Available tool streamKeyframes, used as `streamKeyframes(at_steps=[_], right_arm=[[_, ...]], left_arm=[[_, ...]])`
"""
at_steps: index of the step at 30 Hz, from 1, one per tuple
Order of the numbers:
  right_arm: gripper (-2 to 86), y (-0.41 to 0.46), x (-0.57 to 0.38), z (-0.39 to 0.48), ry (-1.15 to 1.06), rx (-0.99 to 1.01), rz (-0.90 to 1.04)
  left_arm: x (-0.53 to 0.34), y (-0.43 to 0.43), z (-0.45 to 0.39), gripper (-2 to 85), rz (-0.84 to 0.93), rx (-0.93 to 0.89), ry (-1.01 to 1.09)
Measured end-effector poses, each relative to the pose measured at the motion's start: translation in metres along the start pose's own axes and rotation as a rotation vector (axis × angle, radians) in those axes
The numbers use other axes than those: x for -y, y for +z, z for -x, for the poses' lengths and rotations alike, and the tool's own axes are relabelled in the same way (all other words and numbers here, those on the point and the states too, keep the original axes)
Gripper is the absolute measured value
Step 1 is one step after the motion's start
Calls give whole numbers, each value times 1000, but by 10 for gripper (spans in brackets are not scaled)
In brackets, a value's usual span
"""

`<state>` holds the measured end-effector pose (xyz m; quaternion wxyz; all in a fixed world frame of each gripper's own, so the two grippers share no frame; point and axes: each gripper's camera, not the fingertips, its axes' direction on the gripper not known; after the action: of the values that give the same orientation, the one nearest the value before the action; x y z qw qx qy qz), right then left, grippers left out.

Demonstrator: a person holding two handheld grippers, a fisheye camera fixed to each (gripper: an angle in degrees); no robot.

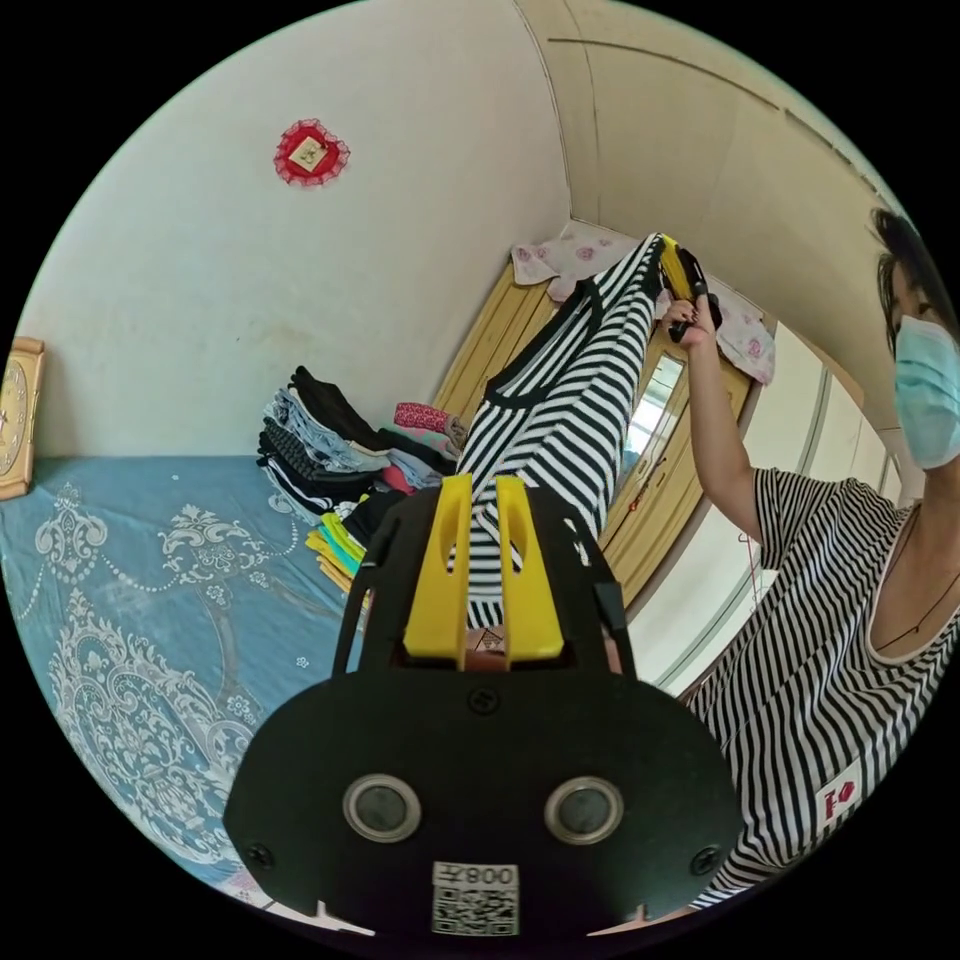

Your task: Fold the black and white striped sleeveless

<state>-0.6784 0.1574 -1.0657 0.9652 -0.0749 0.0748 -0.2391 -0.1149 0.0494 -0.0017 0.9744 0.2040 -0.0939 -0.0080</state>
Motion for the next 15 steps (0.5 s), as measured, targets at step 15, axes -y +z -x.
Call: streamKeyframes(at_steps=[15], right_arm=[[16, 56, 37, 0, -9, 203, 122]], left_arm=[[78, 62, -96, 45, 130, -150, -43]])
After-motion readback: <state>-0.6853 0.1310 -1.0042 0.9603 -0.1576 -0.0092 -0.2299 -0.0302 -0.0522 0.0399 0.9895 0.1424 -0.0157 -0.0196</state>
